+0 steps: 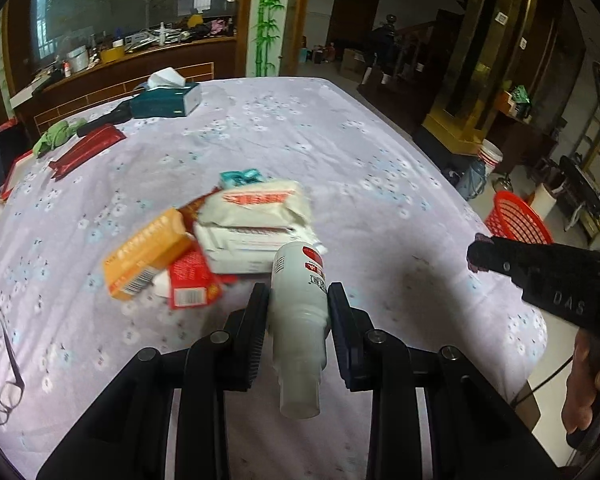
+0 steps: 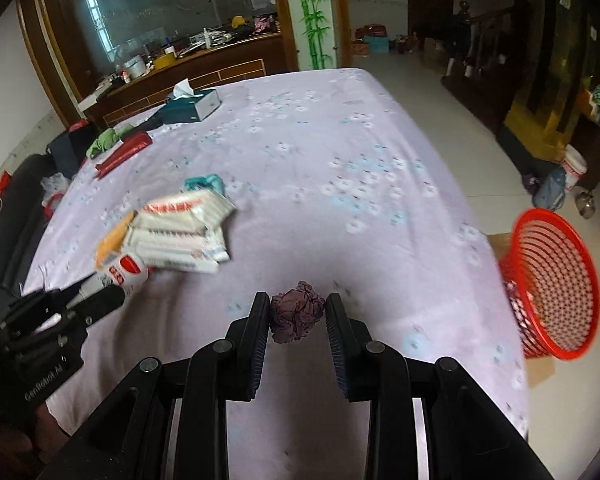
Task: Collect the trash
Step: 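Lift the spray bottle and pink cloth and carry them toward the basket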
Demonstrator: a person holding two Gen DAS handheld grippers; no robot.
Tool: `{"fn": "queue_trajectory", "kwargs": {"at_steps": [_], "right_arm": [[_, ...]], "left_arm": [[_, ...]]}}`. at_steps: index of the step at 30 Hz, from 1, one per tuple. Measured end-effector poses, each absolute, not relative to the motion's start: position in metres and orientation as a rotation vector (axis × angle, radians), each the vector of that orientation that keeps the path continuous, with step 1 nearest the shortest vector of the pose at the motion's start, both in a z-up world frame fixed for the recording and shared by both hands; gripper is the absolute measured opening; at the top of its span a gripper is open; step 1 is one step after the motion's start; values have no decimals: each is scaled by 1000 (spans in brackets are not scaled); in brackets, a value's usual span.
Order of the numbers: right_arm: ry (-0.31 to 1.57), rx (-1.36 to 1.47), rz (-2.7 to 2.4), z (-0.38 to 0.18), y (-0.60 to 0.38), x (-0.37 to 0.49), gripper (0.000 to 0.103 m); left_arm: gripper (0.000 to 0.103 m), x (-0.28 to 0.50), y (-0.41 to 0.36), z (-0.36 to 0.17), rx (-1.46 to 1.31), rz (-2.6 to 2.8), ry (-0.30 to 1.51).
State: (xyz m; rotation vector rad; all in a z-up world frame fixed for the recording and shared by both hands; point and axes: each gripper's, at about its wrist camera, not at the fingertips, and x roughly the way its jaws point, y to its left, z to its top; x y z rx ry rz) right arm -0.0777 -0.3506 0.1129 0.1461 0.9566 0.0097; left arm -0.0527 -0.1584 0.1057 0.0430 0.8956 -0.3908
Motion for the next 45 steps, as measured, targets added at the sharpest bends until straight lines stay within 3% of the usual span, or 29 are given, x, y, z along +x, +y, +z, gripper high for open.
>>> {"fn": "queue_trajectory", "kwargs": {"at_steps": [19,45], "right_arm": [[872,142,-97,137,-401,-141,30],[840,228,-189,143,-458,-158,30]], "left_arm": [[29,-81,-239,134,132,-520,832],[29,-80,-306,142,208,-626,820]]}}
